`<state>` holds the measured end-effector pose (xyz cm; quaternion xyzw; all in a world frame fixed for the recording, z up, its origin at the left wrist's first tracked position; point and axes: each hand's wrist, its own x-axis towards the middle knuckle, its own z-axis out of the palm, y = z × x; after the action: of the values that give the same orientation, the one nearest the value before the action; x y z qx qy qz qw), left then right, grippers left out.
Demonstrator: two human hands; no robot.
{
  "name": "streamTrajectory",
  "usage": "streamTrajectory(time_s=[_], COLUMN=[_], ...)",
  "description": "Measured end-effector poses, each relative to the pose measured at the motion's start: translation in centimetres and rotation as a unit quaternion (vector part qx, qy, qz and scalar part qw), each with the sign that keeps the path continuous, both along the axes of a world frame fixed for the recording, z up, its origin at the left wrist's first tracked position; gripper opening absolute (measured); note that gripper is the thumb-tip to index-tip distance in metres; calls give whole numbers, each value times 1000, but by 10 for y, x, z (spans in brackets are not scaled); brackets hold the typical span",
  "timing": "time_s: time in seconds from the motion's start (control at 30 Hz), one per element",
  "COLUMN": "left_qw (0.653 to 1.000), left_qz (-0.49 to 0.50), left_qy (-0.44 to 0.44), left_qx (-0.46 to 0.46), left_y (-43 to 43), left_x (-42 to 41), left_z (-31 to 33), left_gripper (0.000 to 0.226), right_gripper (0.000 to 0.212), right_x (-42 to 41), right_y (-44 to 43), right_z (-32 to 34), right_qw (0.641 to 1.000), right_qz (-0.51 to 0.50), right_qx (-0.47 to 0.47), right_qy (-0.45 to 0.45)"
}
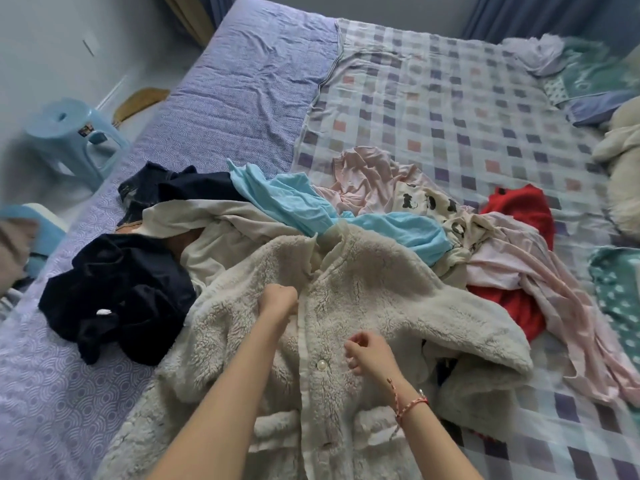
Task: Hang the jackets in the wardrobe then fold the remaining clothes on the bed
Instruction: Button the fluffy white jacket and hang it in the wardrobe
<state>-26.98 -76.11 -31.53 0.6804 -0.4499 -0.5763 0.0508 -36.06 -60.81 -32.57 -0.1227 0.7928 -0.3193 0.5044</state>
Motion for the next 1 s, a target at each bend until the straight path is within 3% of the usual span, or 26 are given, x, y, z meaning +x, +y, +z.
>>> streamTrajectory(time_s=[0.07, 0.17, 0.27, 0.43, 0.57, 0.67, 0.8, 0.93, 1.0], left_qw=[1000, 984, 959, 915, 869, 862, 858, 823, 812], left_qz=[1, -86, -167, -246, -333, -362, -358, -382, -392], left_qy=[-29, -137, -195, -290, -345, -328, -328, -347, -353], left_qx=[-9, -70, -116, -134, -121, -136, -165, -239, -249], left_y=[-19, -44, -70, -112, -127, -129, -129, -116, -114], left_x=[-17, -47, -84, -124, -118, -95, -55, -26, -27], left_z=[-6, -24, -47, -91, -112, -106, -79, -18, 9], left_gripper=[22, 36, 54, 63, 49, 47, 36, 34, 34], right_gripper=[8, 36, 57, 73, 64, 64, 32, 10, 5], right_x=[-16, -49, -80, -117, -138, -152, -165, -167, -169], right_y=[-27, -76, -135, -206, -217, -201, -163, -117, -108], right_z=[2, -4, -27, -73, -96, -87, -51, 9, 32], right_qw=[997, 974, 953, 876, 872, 887, 914, 859, 859], right_qz=[33, 75, 107, 189, 181, 195, 172, 229, 244], right_qx=[4, 26, 59, 206, 246, 236, 156, 108, 69], right_qy=[73, 210, 277, 394, 382, 346, 333, 445, 444])
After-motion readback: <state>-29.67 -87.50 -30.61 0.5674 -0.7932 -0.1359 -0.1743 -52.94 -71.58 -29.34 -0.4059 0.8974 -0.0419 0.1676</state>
